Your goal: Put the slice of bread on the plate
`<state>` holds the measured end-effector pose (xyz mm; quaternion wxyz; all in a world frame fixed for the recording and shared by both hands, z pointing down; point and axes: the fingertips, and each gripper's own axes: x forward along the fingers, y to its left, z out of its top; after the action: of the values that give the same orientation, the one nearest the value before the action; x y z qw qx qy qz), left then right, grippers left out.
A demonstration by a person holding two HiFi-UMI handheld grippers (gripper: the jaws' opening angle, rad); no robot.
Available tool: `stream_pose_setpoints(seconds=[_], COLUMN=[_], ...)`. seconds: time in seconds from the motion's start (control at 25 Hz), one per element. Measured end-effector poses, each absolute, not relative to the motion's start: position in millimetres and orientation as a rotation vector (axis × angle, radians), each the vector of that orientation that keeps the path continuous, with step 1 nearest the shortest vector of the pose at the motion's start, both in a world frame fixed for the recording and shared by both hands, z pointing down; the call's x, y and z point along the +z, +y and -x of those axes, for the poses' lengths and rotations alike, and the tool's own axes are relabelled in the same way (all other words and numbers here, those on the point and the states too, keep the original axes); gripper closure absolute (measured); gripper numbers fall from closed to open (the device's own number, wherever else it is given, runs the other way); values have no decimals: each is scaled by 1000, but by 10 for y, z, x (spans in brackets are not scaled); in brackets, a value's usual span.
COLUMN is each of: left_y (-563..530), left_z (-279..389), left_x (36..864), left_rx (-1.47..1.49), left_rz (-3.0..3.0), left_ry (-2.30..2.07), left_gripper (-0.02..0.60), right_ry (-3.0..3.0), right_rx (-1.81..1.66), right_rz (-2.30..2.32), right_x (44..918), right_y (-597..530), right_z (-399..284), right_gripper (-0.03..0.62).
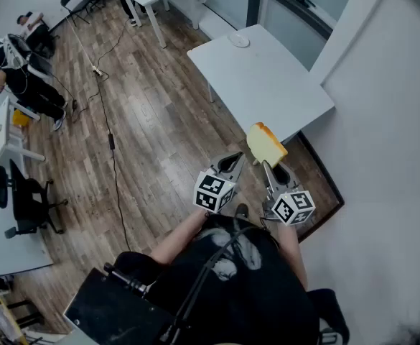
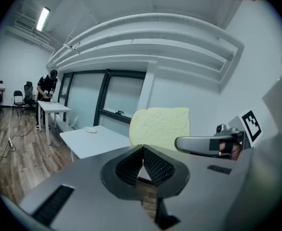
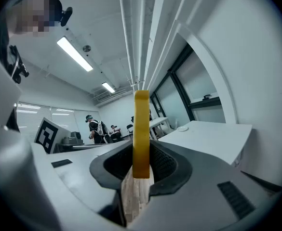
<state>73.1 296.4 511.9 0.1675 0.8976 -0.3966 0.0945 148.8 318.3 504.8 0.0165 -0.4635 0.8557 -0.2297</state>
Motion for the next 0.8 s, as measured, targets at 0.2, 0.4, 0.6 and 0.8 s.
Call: stream_pose_setpoints(seconds=[0.2, 0.4, 0.6, 0.8], left_y=[2914, 2910, 2859, 2799], left_z=[-695, -604, -500, -357], left_x=[5102, 5140, 5122, 5186], left_rx=[263, 259, 255, 254], left_rz=[-2548, -2533, -2515, -2492], left_ry=[-1138, -1155, -1175, -1179], left_gripper=[575, 575, 575, 575], right_ry=[2669, 2668, 2627, 2612], right_rx=[-711, -711, -777, -806], right_rz=[1436, 1467, 1503, 1529], right_x=[5045, 5088, 5153, 5202], right_y=[3146, 3135, 3052, 2944], right_z=[-1463, -1433, -1470, -1414], right_gripper=[497, 496, 496, 496])
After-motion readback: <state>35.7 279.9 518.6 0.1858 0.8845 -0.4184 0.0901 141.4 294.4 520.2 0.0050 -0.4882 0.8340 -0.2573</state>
